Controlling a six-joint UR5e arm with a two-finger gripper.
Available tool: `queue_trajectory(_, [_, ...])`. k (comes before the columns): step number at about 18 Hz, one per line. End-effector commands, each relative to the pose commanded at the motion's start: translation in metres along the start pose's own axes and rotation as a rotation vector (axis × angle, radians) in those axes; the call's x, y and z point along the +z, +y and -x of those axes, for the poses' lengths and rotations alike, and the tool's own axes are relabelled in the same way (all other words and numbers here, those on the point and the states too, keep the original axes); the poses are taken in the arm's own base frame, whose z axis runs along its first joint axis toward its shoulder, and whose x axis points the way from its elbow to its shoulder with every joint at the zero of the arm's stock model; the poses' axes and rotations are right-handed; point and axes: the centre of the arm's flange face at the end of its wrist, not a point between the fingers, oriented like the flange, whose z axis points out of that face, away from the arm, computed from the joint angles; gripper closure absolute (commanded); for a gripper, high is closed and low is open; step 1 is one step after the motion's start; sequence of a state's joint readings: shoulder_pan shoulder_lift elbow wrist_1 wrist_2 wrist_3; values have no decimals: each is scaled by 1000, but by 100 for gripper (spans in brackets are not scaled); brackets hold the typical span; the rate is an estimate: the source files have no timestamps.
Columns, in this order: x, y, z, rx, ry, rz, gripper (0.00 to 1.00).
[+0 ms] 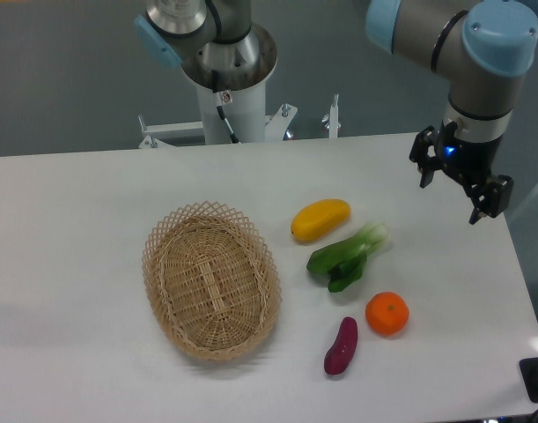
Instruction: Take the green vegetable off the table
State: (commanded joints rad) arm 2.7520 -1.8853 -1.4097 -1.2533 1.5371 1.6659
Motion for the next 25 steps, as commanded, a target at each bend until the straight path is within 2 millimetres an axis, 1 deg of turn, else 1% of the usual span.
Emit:
queue_trajectory(2, [4, 0, -2, 0, 7, -5, 0])
queue_trajectory(5, [2, 4, 0, -9, 3, -16, 0])
queue_trajectory(8, [7, 5, -2, -11, 13, -21, 0])
queue_trajectory(12, [20, 11, -8, -21, 37, -21, 0])
queue_trajectory(14, [22, 14, -9, -23, 39, -19, 0])
queue_trajectory(16, [36, 11, -17, 0, 63, -20, 0])
queue_trajectory(18, [47, 8, -20, 29, 46, -13, 0])
queue_trajectory(22, [90, 8, -47, 13, 65, -20, 0])
queue_trajectory(25, [117, 4, -61, -9, 63, -25, 0])
